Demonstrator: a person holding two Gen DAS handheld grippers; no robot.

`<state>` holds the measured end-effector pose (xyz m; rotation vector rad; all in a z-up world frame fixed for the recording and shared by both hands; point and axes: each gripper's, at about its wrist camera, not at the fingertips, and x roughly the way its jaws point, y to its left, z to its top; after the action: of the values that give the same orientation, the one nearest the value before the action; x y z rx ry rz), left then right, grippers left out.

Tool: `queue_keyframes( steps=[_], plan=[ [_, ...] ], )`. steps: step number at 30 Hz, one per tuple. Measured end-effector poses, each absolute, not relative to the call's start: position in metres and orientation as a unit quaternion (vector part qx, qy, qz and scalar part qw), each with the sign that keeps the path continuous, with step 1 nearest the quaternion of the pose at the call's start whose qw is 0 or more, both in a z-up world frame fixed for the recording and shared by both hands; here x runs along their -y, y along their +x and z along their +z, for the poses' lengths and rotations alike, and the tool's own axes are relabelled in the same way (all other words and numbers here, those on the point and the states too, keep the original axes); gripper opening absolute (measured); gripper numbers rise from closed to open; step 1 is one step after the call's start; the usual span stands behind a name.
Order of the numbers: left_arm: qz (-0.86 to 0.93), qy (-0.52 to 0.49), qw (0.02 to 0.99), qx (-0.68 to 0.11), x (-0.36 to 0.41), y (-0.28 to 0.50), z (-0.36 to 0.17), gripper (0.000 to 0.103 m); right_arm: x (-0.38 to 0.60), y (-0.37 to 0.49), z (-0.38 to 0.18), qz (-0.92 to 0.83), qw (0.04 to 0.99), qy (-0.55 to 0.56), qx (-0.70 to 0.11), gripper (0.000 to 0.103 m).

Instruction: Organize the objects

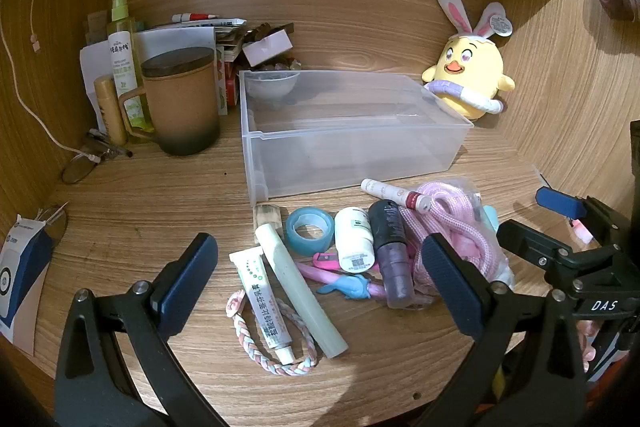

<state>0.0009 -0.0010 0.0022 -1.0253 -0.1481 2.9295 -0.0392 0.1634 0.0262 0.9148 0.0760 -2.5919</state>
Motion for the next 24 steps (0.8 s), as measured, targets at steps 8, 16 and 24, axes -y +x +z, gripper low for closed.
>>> queue_keyframes(
  steps=[8, 16, 24],
  plan=[
    [0.942, -0.331, 0.019, 0.049, -0.0012, 0.0015, 0.0001, 0.103, -0.1625, -0.0413, 0.0259, -0.923, 0.196, 0.330, -0.027, 0.103],
    [0.942, -0.331, 0.018, 0.051, -0.0016, 0.0022, -0.0006, 0.103, -0.1615, -0.0414, 0.0267, -0.923, 0.198, 0.329, -0.027, 0.103],
    [0.942, -0.331, 0.016, 0.053, -0.0006, 0.0027, -0.0013, 0.103, -0.1611, -0.0414, 0.0267, -0.923, 0.199, 0.329, -0.027, 0.103]
  ],
)
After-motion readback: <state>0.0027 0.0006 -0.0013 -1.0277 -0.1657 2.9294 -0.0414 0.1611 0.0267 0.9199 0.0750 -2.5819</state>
